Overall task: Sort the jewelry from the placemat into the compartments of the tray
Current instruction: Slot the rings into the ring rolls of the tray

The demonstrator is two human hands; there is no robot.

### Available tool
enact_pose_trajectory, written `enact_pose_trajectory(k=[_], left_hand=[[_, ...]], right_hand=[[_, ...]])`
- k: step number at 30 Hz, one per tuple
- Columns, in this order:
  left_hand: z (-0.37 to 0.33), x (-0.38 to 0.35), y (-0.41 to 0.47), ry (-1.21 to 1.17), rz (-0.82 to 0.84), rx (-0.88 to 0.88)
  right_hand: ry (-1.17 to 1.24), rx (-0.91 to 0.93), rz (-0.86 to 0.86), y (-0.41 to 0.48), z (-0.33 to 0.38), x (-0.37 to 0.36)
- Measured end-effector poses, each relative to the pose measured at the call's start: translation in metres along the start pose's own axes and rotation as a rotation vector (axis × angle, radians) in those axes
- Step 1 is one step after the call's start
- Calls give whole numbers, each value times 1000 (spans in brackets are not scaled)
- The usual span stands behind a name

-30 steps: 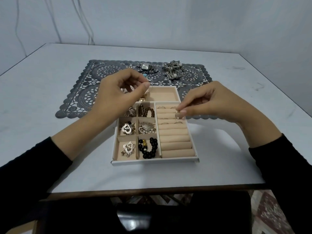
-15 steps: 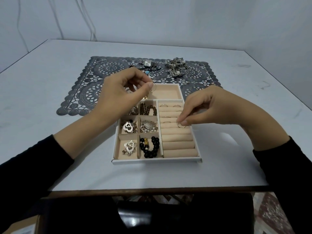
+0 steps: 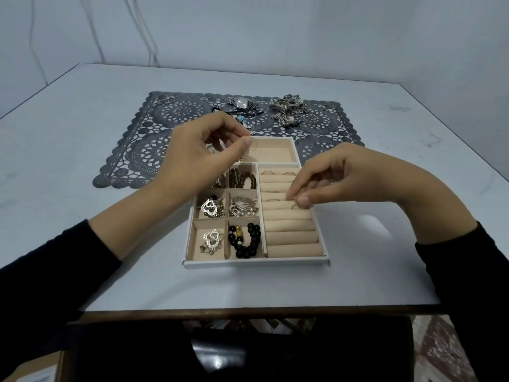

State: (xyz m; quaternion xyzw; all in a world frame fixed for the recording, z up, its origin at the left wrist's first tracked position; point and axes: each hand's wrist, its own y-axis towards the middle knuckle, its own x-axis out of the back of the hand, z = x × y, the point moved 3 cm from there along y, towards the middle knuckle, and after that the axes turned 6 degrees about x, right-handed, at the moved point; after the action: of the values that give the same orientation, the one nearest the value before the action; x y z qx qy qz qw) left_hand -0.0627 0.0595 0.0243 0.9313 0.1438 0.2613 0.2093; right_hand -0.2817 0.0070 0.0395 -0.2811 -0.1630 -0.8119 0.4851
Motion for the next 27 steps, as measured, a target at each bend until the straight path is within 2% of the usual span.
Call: enact_pose_trajectory(k=[22, 27], left_hand=[[0, -3, -1, -22, 24, 8], [-2, -5, -4, -13, 72, -23]], right_hand=[[3, -53, 10, 7, 0, -1], [12, -46, -1, 8, -3, -1]])
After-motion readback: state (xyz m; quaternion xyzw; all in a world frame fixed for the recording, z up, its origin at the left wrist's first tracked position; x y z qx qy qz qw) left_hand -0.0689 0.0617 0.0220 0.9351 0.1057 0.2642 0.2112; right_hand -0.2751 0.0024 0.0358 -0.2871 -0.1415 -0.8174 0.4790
